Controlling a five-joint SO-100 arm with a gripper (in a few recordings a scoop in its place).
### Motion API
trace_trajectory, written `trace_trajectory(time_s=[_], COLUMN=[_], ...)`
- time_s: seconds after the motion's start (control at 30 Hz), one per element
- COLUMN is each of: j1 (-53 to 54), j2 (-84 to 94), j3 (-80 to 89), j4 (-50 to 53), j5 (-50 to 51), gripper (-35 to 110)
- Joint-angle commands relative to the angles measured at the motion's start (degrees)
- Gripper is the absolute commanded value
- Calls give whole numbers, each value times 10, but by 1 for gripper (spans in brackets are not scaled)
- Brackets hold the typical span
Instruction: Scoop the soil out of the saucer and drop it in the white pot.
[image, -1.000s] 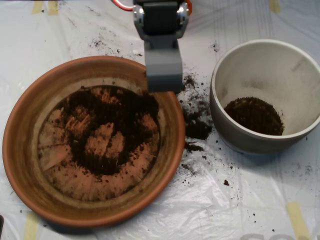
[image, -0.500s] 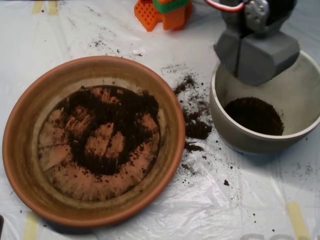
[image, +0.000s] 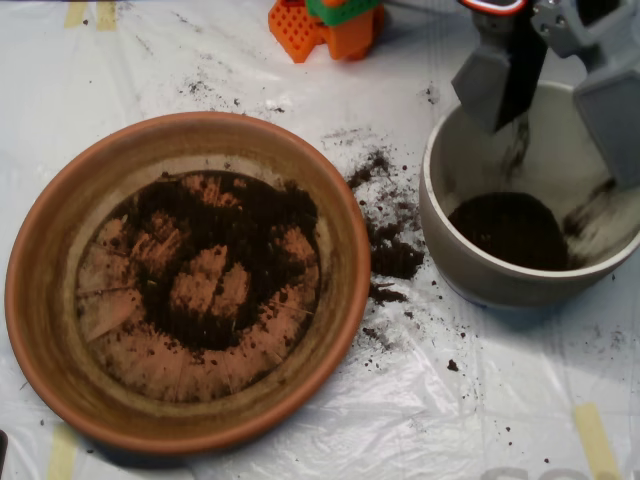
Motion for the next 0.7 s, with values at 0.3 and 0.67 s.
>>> trace_trajectory(time_s=[0.3,0.67], j1=[14,215], j2=[84,112], j3=[-25,-16], j4=[24,22], j5=[11,92], gripper=[40,39])
